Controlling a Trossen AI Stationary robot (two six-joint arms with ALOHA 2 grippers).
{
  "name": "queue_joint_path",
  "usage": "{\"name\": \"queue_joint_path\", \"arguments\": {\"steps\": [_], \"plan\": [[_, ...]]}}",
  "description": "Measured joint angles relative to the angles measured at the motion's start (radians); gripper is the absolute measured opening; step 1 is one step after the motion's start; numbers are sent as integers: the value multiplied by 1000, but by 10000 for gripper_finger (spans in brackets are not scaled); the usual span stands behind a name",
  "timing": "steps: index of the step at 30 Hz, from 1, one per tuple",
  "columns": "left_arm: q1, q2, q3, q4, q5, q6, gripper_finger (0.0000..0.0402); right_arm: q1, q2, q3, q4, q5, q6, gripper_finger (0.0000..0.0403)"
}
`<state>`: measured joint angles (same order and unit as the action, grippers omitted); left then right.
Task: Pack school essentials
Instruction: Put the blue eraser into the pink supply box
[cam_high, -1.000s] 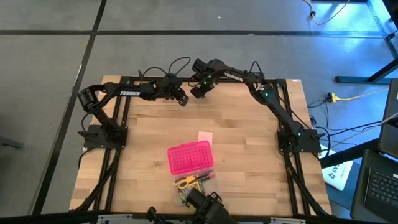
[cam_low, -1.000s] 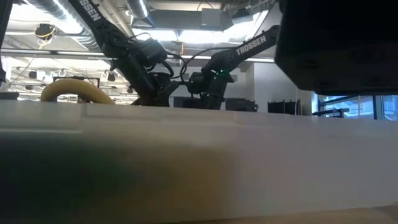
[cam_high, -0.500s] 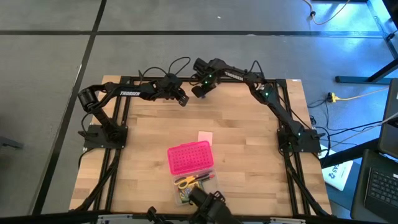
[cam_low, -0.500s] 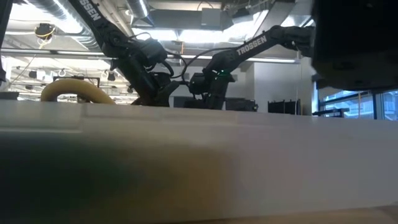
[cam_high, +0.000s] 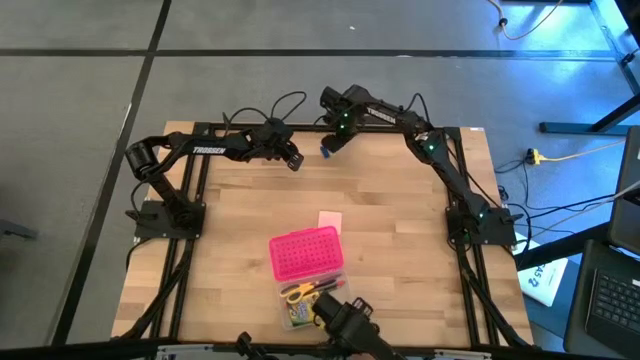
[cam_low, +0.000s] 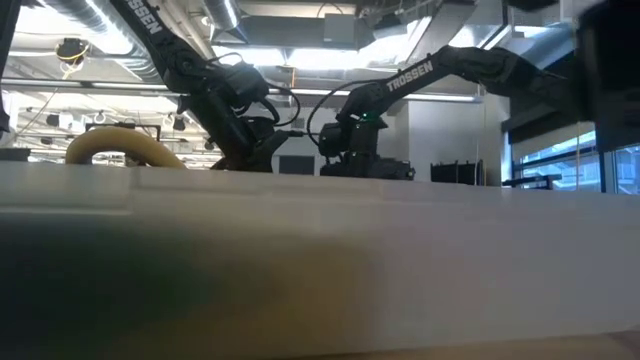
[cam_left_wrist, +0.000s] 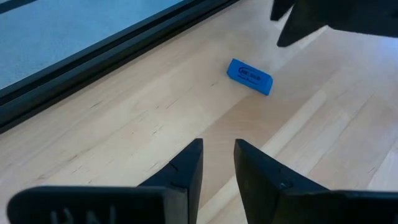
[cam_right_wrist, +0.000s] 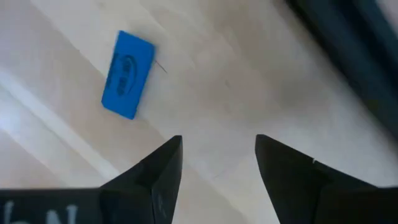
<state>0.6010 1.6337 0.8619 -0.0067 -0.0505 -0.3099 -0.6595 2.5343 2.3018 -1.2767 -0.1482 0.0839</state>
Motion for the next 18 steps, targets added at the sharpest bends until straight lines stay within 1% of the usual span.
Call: {"name": "queue_joint_path", "arguments": {"steps": [2,6,10,13,18], "plan": [[0,0,0,0,0,0,85,4,0,2,9,23,-109,204],[0,0,0,0,0,0,85,22,0,2,18,24,-346,204],[0,0,0,0,0,0,85,41,0,2,31,23,-617,204],[0,0,0,0,0,0,85,51,0,2,33,12,-738,197],[0,0,0,0,0,0,85,55,0,2,49,-63,-886,167]]}}
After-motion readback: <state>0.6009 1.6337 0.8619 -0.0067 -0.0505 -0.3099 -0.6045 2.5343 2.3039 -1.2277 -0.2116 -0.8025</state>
